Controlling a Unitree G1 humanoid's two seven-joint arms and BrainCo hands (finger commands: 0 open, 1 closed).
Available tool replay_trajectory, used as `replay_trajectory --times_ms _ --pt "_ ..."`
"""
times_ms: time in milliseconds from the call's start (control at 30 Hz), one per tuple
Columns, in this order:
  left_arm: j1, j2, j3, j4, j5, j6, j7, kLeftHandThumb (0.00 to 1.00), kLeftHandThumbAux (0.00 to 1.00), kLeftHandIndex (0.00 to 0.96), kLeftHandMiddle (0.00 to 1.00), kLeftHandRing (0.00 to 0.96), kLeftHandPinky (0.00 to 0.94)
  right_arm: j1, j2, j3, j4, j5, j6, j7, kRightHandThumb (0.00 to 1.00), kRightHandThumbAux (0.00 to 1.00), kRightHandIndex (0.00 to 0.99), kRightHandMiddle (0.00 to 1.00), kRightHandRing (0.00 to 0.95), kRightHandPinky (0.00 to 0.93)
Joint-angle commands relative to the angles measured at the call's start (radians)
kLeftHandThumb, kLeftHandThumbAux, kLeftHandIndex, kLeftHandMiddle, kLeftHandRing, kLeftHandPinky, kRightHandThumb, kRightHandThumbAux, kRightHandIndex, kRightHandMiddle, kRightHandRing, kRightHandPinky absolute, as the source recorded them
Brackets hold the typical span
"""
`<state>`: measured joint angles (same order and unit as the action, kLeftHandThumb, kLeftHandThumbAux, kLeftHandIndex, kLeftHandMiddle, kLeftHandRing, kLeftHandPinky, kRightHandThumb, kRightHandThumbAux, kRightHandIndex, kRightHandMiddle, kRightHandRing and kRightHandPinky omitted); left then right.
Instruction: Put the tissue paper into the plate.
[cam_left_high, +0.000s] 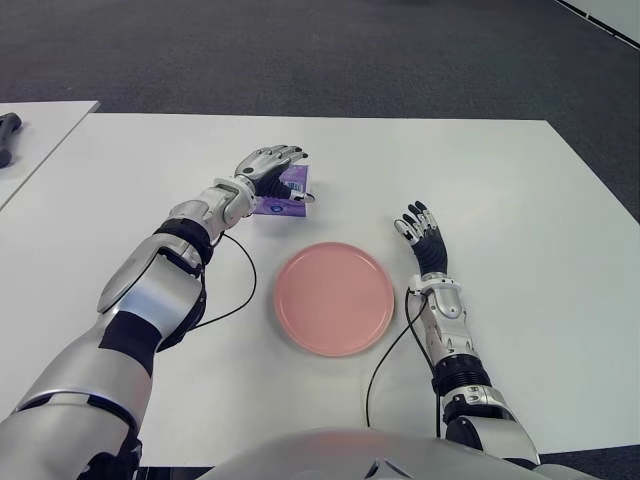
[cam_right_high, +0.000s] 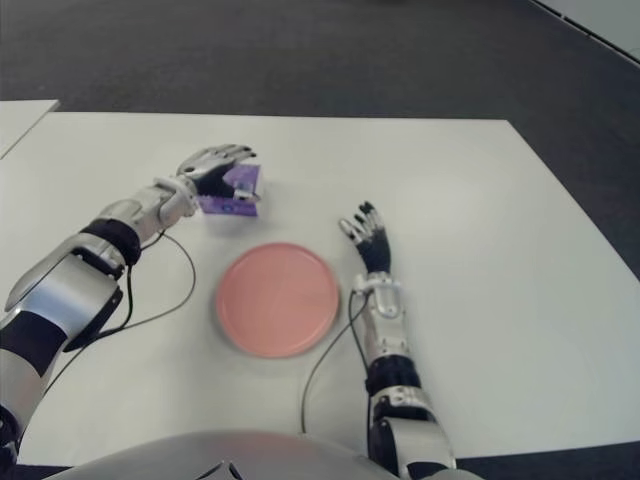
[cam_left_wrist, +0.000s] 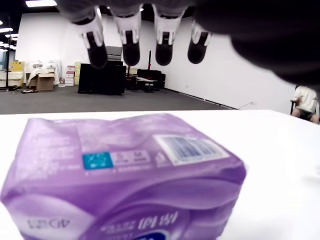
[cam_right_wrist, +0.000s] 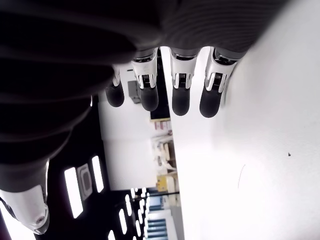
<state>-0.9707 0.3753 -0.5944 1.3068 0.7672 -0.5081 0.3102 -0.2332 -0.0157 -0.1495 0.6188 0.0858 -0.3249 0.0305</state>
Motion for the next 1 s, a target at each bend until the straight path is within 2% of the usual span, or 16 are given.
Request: replay_trajectory --times_ms 33,367,733,1000 --pt "-0.01 0.001 -0.018 0.021 0.024 0.021 0.012 0.167 0.274 0.0 0.0 0.0 0.0 0.054 0.01 -0.007 0.056 0.01 0.043 -0.004 0.42 0.627 0.076 0.113 0.101 0.132" --pt "-0.013 0.013 -0.056 0.03 0.064 0.077 0.045 0.175 0.292 0.0 0.0 0.0 0.0 0.049 0.009 -0.015 0.067 0.019 0.051 0.007 0.429 0.633 0.071 0.114 0.109 0.158" --pt "-0.02 0.023 -0.135 0.044 0.151 0.177 0.159 0.199 0.263 0.0 0.0 0.0 0.0 0.047 0.0 -0.015 0.089 0.02 0.033 0.018 0.423 0.628 0.07 0.114 0.107 0.132" --pt "-0.02 0.026 -0.152 0.051 0.165 0.199 0.191 0.196 0.247 0.0 0.0 0.0 0.0 0.05 -0.006 -0.013 0.095 0.02 0.027 0.027 0.408 0.623 0.068 0.113 0.098 0.121"
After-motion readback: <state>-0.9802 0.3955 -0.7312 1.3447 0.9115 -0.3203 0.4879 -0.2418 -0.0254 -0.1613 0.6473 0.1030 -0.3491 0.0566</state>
